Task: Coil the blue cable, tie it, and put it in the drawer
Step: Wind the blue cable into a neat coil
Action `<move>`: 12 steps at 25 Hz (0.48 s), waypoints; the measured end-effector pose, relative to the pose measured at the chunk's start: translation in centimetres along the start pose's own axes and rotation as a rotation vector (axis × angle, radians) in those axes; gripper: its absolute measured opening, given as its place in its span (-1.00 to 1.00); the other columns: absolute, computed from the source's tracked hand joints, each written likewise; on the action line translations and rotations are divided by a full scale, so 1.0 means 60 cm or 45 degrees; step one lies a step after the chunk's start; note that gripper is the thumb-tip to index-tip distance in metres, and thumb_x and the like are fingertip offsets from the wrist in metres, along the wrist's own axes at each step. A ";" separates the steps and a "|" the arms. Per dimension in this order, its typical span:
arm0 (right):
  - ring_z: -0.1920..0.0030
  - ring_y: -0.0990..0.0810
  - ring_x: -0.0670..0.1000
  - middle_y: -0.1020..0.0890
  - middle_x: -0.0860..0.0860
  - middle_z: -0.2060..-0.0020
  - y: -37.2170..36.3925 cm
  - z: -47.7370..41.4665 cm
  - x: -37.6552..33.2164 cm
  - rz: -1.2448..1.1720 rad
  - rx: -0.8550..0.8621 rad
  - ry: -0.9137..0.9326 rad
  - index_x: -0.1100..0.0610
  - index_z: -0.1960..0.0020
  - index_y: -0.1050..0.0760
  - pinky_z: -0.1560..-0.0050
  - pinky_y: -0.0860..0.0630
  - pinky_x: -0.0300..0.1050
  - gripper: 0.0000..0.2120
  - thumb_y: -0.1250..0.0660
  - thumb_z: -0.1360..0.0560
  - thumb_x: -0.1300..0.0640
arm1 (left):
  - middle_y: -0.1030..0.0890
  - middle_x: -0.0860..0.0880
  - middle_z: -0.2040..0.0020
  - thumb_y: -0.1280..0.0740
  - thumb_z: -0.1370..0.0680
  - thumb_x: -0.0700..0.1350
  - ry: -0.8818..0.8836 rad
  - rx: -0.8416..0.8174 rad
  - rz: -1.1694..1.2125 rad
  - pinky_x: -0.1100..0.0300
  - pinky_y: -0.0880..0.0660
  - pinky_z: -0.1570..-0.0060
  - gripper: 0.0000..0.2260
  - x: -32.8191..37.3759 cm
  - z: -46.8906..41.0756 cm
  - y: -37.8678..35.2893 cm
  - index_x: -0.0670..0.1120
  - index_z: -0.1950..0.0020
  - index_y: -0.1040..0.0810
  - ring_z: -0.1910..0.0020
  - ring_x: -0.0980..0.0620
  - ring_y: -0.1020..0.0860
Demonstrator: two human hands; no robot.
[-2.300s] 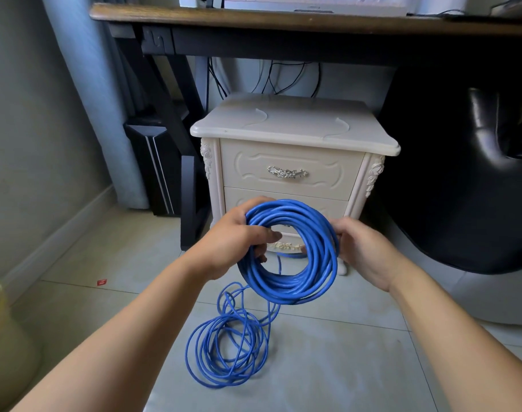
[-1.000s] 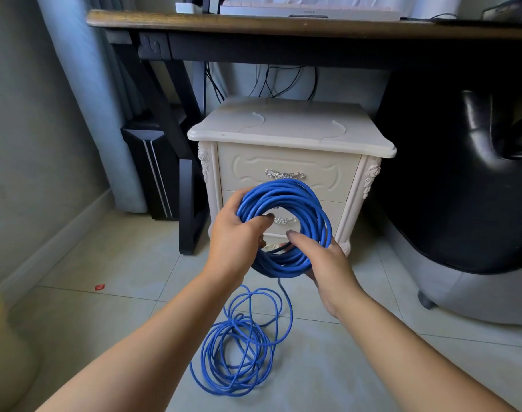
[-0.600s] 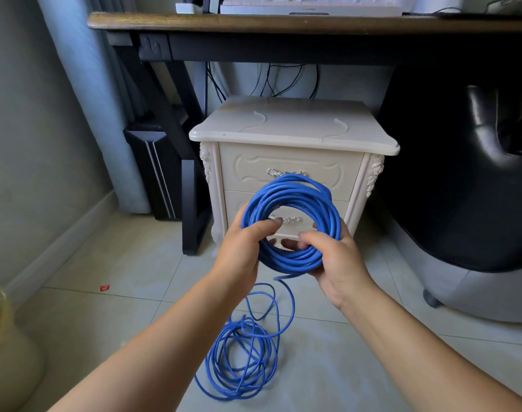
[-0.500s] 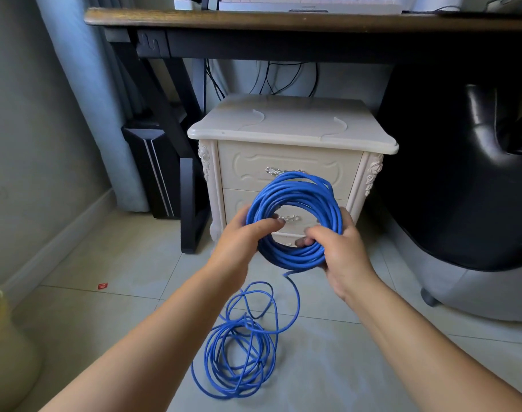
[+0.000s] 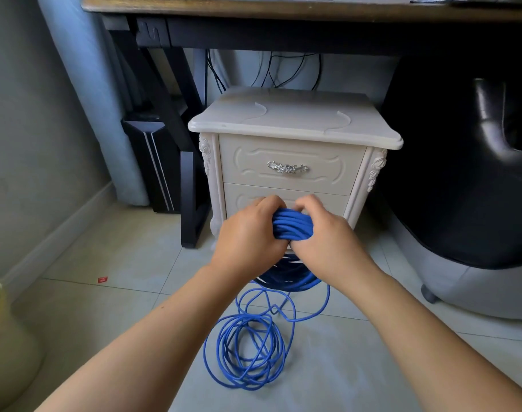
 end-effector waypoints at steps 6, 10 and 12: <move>0.14 -0.61 -0.12 -0.64 -0.14 0.19 0.010 0.007 0.036 -0.576 -0.139 -0.279 -0.17 -0.04 -0.45 0.03 -0.52 -0.16 -0.65 -0.50 -0.33 -0.07 | -0.51 0.02 0.38 -0.40 -0.47 -0.16 0.463 0.102 0.565 0.05 -0.47 0.30 -0.87 -0.023 -0.002 -0.007 -0.06 0.19 -0.46 0.35 -0.07 -0.51; 0.05 -0.69 -0.02 -0.68 -0.08 0.12 -0.025 0.021 0.047 -0.822 -0.122 -0.399 -0.18 -0.12 -0.39 -0.09 -0.60 0.14 -0.51 -0.53 -0.27 -0.10 | -0.48 -0.11 0.37 -0.41 -0.51 -0.20 0.767 0.212 0.986 0.12 -0.46 0.39 -0.90 -0.025 -0.001 -0.011 -0.19 0.06 -0.51 0.47 -0.01 -0.48; 0.06 -0.69 -0.04 -0.67 -0.05 0.12 -0.036 0.024 0.046 -0.978 -0.032 -0.459 -0.09 -0.17 -0.40 -0.04 -0.63 0.07 -0.57 -0.51 -0.39 0.04 | -0.47 -0.09 0.38 -0.40 -0.52 -0.20 0.882 0.240 1.137 0.15 -0.45 0.37 -0.93 -0.019 0.006 -0.019 -0.15 0.06 -0.52 0.46 0.02 -0.47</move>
Point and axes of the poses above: each hand's wrist, its own z-axis away from the middle knuckle, its own y-axis out of the back of the hand, x = y × z, the point moved 3 cm from there along -z, towards the middle knuckle
